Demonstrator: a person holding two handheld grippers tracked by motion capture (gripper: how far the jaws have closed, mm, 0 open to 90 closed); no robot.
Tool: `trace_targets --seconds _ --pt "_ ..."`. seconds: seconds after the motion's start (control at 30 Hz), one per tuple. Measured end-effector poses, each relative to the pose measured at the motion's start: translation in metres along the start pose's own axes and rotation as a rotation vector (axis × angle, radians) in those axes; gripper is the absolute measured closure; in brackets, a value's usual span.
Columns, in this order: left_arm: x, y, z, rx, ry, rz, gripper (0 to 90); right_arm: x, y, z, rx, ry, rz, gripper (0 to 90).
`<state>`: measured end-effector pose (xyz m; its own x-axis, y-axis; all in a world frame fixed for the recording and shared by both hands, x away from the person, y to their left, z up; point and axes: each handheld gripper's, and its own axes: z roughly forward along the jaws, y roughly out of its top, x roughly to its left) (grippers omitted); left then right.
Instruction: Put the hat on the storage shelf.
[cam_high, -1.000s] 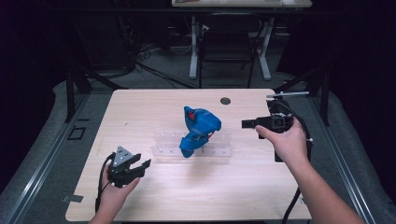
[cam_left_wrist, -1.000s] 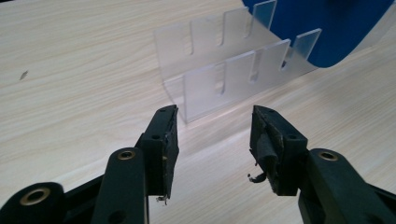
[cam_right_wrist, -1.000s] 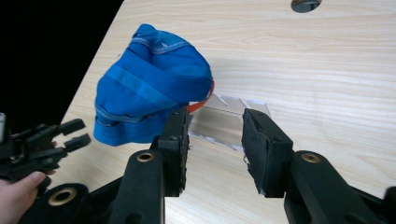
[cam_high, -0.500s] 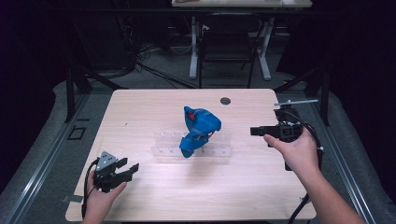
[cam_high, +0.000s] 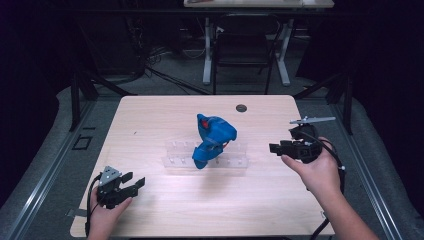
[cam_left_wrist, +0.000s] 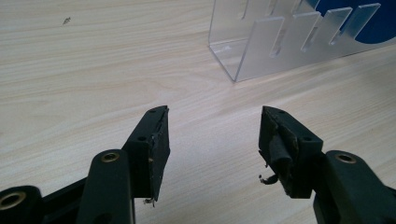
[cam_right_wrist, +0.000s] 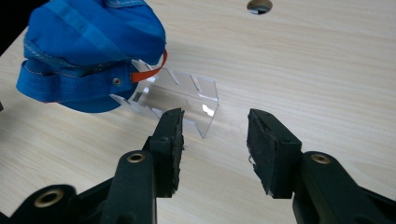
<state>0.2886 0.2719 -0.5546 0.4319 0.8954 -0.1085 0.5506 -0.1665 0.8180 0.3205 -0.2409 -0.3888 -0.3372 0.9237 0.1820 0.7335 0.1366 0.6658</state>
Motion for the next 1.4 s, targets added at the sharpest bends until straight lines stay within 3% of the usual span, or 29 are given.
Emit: trace_targets --seconds 0.07,0.13,0.4,0.57,0.7,0.97,1.23,1.4 --pt "0.000 0.000 0.000 0.002 0.003 0.002 43.6 0.001 -0.006 0.004 0.007 0.004 0.004 55.0" --pt "0.000 -0.001 0.001 -0.010 0.005 -0.002 43.6 0.002 -0.013 0.008 0.001 -0.033 -0.028 55.0" --pt "0.000 -0.001 0.001 -0.003 0.001 -0.005 43.6 0.001 -0.039 0.019 -0.012 -0.018 -0.017 55.2" --pt "-0.001 -0.001 0.001 -0.008 0.000 -0.007 43.7 -0.001 -0.056 0.027 -0.020 -0.051 -0.028 55.1" --pt "-0.001 -0.001 0.001 -0.010 -0.001 -0.006 43.7 -0.006 -0.071 0.031 -0.056 -0.064 -0.016 54.6" --pt "0.001 -0.001 0.001 -0.009 0.005 -0.004 43.6 -0.010 -0.104 0.042 -0.152 -0.119 -0.047 52.8" --pt "0.000 -0.001 0.001 -0.004 0.004 -0.006 43.7 -0.016 -0.125 0.054 -0.184 -0.109 -0.036 52.7" --pt "-0.001 -0.001 0.002 0.001 0.000 0.001 43.6 -0.016 -0.133 0.057 -0.213 -0.114 -0.059 52.4"
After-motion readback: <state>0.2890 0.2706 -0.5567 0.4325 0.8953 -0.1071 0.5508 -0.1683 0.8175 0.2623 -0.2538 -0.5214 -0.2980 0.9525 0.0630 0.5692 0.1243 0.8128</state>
